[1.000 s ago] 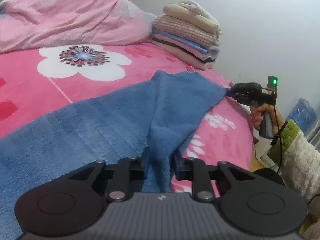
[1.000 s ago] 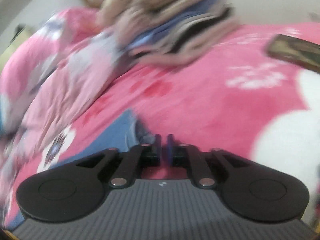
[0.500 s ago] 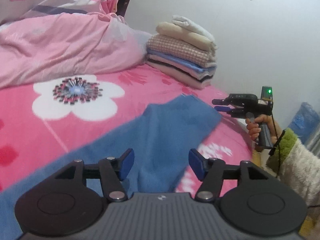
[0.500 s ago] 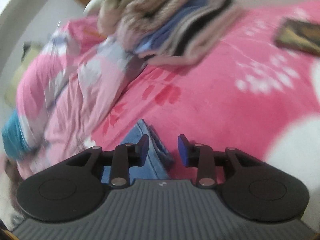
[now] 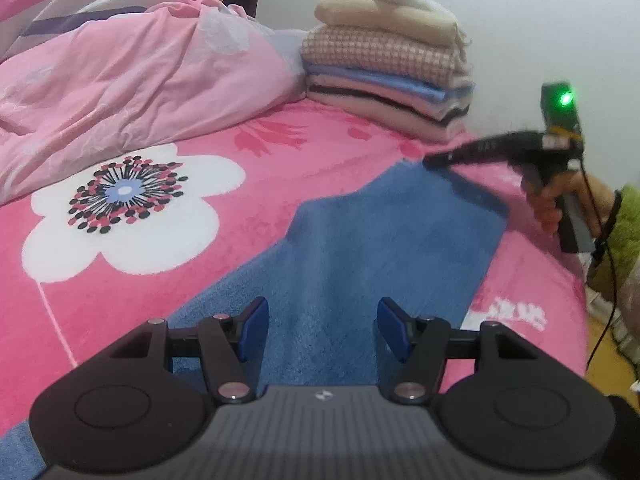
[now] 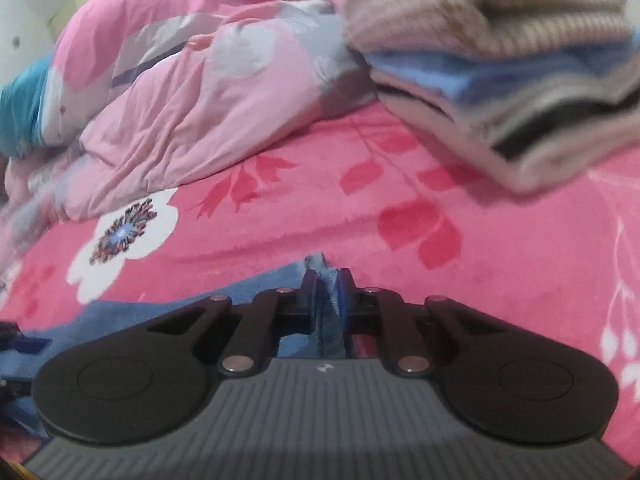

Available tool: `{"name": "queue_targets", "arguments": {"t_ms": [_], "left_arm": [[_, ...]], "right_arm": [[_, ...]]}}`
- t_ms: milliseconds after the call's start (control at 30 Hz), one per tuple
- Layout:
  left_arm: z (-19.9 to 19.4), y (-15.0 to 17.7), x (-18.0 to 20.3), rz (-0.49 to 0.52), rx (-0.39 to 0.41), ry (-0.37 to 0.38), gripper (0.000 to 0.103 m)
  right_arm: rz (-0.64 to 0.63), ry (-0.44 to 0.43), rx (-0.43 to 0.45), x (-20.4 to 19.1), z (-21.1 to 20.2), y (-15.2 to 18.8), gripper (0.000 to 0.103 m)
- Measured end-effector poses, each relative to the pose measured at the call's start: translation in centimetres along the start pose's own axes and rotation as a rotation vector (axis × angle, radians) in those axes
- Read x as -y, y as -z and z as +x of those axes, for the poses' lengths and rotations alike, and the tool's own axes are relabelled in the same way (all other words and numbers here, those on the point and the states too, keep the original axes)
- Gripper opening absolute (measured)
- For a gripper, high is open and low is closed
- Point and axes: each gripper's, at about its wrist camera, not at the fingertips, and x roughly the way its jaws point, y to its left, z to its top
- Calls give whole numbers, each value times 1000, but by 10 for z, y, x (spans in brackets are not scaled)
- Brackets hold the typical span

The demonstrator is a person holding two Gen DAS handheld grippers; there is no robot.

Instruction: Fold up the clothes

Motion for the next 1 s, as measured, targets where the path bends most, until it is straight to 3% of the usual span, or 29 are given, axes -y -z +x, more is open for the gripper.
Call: {"name": "queue_targets", "arguments": {"t_ms": [167, 467, 567, 633, 833, 1000], "left_arm": [[-6, 0, 5, 28, 28, -35, 61], [-3, 3, 8, 41, 9, -47, 61], [0, 5, 8, 37, 7, -47, 61], [1, 5, 8, 39, 5, -51, 62], [3, 5, 12, 54, 3, -68, 62], [4, 4, 16, 73, -6, -86, 63]], "right_arm": [[-26, -38, 85, -8, -9, -5, 5], [20, -29, 60, 6, 19, 3, 5], [53, -33, 59, 10, 18, 3, 9], [74, -16, 76, 10, 10, 3, 17], [56, -46, 205, 4, -47, 21, 18], [-8, -126, 186, -6, -57, 46, 13]]}}
